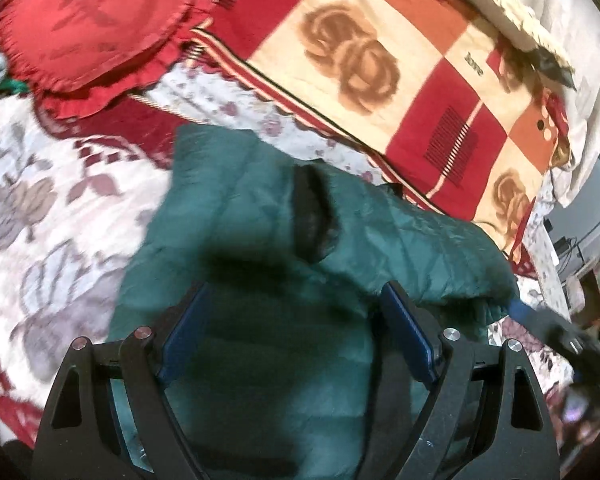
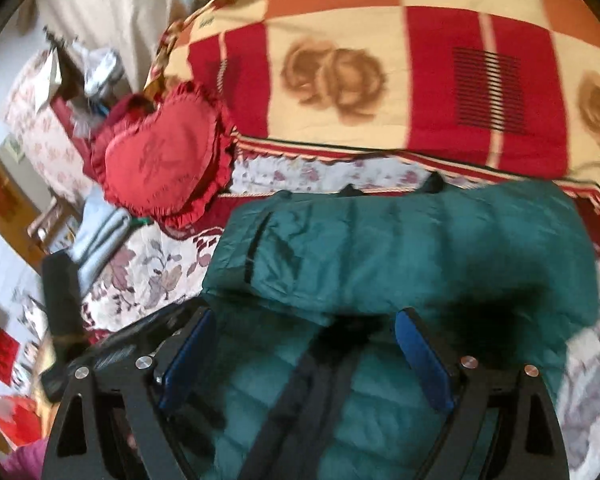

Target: Fold large clothes

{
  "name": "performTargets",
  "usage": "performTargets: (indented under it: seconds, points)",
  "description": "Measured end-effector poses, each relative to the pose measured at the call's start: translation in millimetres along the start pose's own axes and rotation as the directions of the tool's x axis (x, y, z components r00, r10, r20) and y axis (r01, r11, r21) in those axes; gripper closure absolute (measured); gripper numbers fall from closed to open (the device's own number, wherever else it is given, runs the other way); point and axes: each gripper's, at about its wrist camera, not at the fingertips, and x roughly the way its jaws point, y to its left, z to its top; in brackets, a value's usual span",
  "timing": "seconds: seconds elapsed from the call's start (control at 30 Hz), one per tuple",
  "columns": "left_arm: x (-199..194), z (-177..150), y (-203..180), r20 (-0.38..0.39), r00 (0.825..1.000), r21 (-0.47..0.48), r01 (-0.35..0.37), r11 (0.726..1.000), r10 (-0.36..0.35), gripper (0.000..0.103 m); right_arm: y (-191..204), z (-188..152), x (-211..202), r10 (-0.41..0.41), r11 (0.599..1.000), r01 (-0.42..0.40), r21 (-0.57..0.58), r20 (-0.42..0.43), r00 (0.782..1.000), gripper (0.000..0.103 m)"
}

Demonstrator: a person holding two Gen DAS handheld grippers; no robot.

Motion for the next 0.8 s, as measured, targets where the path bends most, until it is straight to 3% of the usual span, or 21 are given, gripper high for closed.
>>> performTargets:
  seconds: [0.1, 0.27, 0.3, 0.33, 0.37, 0.43, 0.6, 0.7, 0.8]
  points:
    - [16, 9, -14, 0.001, 1.0, 0.012, -0.007, 1.0, 0.007, 0.017, -18, -7, -24, -0.016, 1.0, 0.015, 0.023, 0.023, 1.0, 0.014]
    - [59, 16, -29, -0.084, 0.996, 0.031, -0.039, 0.999, 0.042, 0.017, -45, -18, -51, -0.033, 0.996, 0.028, 0.081, 0.054, 0.998, 0.014]
    - [65, 16, -32, -0.093, 0.995, 0.043, -0.034, 0.998, 0.038, 0.028, -50, -19, -55, -0.035, 0.995, 0.029, 0.092, 0.059, 0.998, 0.014]
    - [68, 16, -33, -0.098, 0.994, 0.051, -0.033, 0.998, 0.038, 0.058, -53, -21, -58, -0.038, 0.995, 0.032, 0.098, 0.062, 0.997, 0.014]
    - [70, 17, -35, -0.106, 0.993, 0.056, -0.043, 0.998, 0.049, 0.069, -58, -22, -61, -0.049, 0.994, 0.042, 0.103, 0.069, 0.996, 0.014]
    - [64, 22, -35, -0.099, 0.995, 0.046, 0.005, 0.999, 0.0, 0.079, -65, -21, -64, -0.068, 0.992, 0.059, 0.114, 0.08, 0.994, 0.014]
    - [22, 47, -22, 0.026, 1.0, 0.095, -0.019, 0.995, 0.017, 0.082, -85, -9, -70, -0.131, 0.978, 0.109, 0.176, 0.12, 0.984, 0.014]
    - [9, 61, 3, 0.078, 0.992, 0.089, -0.102, 0.991, 0.095, 0.082, -90, 0, -62, -0.161, 0.971, 0.133, 0.199, 0.132, 0.978, 0.014]
    - [19, 61, 30, 0.041, 0.99, 0.071, -0.141, 0.987, 0.138, 0.082, -84, 10, -37, -0.183, 0.971, 0.162, 0.178, 0.109, 0.977, 0.028]
